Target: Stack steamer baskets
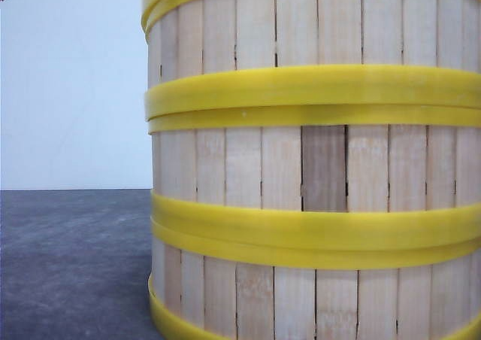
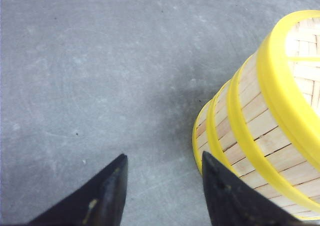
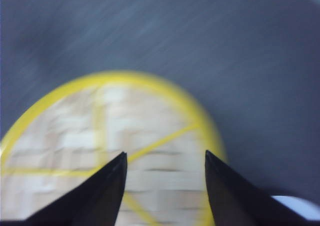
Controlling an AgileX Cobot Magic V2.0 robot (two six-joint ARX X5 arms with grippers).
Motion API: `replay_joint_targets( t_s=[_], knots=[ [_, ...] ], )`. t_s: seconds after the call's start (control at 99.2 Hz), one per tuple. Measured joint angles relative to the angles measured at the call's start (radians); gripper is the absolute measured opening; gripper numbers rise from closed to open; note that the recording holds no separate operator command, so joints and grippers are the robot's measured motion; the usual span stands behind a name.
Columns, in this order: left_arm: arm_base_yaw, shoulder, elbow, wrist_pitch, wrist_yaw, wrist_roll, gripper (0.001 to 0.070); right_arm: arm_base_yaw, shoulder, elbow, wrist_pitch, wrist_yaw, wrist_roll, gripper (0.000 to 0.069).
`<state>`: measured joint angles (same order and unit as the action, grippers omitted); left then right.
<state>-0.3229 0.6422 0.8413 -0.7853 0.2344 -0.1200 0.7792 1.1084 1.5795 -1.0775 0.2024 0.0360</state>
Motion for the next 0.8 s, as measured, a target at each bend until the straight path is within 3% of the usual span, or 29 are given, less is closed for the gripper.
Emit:
replay_joint_targets(
  t_s=[0.202, 0.353, 0.716, 0.796],
  knots=[
    [0.000, 0.000, 0.000, 0.000, 0.000, 0.000, 0.0275, 0.000, -0.192, -0.010, -0.003, 0.151, 0.058, 0.0301],
    [0.000, 0.000, 0.000, 0.000, 0.000, 0.000, 0.0275, 0.000, -0.319, -0.106, -0.040, 0.243, 0.101, 0.0301],
    [0.000, 0.000, 0.000, 0.000, 0.000, 0.000, 0.0274, 0.000, -0.513, -0.403, -0.054, 0.265, 0.211, 0.0301],
    [0.000, 0.000, 0.000, 0.000, 0.000, 0.000, 0.0225, 0.000, -0.511, -0.406, -0.056, 0.266, 0.224, 0.0276]
  ],
)
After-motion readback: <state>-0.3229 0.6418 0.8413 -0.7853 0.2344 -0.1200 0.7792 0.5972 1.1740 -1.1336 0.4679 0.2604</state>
